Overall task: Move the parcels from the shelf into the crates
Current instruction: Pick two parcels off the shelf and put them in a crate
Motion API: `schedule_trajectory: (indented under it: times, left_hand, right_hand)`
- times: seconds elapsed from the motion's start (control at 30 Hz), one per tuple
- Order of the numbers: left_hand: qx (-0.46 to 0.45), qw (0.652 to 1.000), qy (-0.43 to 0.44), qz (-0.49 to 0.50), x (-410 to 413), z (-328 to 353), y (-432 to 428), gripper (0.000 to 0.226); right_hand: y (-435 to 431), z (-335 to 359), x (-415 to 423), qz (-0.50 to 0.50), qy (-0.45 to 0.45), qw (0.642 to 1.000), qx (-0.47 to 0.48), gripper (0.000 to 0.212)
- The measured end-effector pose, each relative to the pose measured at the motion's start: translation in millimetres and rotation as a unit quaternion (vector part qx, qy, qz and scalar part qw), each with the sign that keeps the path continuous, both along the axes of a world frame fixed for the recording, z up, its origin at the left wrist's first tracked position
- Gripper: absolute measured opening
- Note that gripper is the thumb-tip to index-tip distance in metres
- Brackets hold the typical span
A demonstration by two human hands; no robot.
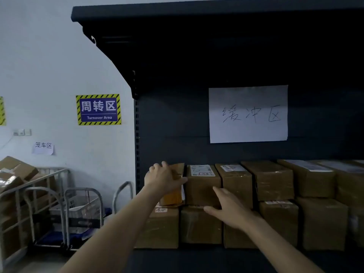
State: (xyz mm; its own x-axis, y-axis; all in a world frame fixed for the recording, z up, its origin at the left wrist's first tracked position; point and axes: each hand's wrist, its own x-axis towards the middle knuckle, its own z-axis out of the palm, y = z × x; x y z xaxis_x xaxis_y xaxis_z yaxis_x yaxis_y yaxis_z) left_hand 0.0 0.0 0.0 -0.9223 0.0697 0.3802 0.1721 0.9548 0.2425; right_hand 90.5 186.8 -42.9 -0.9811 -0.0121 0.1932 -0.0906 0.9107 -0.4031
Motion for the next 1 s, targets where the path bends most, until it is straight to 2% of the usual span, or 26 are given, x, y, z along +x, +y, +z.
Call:
schedule_trajectory:
  times: [0.1,0.23,0.37,0.47,0.57,0.63,0.7,0.8,0.83,0.9,1.0]
  left_hand:
    - [-0.002,0.998,-0.027,0.049,-13,-1,5,0.100]
    - [0.029,0.998,-0.031,0.042,-25,-4,11,0.081]
    - [0.108,0.992,-0.041,0.048,-16,-4,3,0.079]
    - [0.193,0.981,0.013,0.024,15,-10,-14,0.074]
    - [0.296,0.952,0.082,-0.006,62,-28,-27,0.069]
    - [0.369,0.925,0.085,-0.041,88,-42,-30,0.078]
    - [0.466,0.878,0.068,-0.085,109,-55,-25,0.064]
    - [0.566,0.813,0.052,-0.130,130,-69,-19,0.037]
    - [0.587,0.796,0.040,-0.141,135,-74,-19,0.036]
    - [0.600,0.785,0.008,-0.154,142,-80,-23,0.035]
    - [0.567,0.807,-0.017,-0.167,149,-83,-30,0.027]
  right_hand:
    - [1,0,2,0.008,0.003,1.000,-0.005,0.079]
    - [6,-2,5,0.010,-0.014,1.000,0.006,0.078]
    - [10,-4,10,0.025,-0.018,1.000,-0.001,0.077]
    - [9,-5,13,0.045,-0.028,0.998,-0.032,0.076]
    - [0,-4,16,0.064,-0.020,0.994,-0.090,0.075]
    - [-12,-2,21,0.085,-0.028,0.984,-0.157,0.071]
    - [-25,1,29,0.118,-0.059,0.958,-0.257,0.064]
    - [-39,2,41,0.156,-0.074,0.925,-0.339,0.024]
    - [-42,3,45,0.167,-0.063,0.921,-0.347,0.023]
    - [-44,0,47,0.175,-0.025,0.926,-0.335,0.036]
    - [-51,-4,51,0.178,0.022,0.936,-0.304,0.045]
